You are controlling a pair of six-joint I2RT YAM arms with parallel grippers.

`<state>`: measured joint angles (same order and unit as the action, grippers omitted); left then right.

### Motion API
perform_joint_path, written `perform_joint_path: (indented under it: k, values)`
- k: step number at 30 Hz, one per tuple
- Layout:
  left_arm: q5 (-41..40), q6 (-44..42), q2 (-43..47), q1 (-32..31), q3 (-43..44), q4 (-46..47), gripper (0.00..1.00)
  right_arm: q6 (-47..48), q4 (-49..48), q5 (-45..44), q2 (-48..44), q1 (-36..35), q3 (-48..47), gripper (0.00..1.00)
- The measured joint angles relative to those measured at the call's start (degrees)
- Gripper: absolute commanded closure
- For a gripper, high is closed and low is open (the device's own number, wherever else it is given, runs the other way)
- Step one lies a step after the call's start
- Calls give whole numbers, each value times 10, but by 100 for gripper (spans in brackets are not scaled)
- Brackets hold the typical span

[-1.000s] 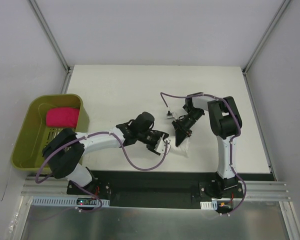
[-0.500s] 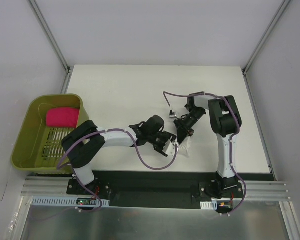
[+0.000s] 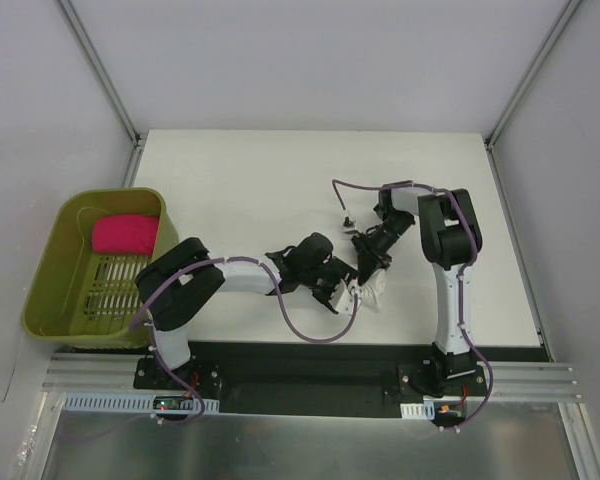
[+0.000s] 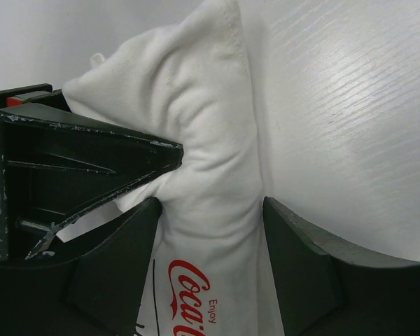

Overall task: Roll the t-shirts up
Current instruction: Pick up the T-shirt from the center of the board.

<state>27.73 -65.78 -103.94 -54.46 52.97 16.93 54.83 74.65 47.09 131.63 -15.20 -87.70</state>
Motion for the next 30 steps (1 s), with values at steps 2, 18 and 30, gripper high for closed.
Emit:
perform_joint_path:
  k: [2,18,30]
  values:
    - [-10,-8,-9,0,0,10,37,0,5,0,8,4,-7,77]
    - [-59,-84,-68,-3,80,-31,58,3,39,-5,31,35,-49,0]
    - [-101,-99,-129,5,200,-126,46,45,24,68,-23,174,-96,4]
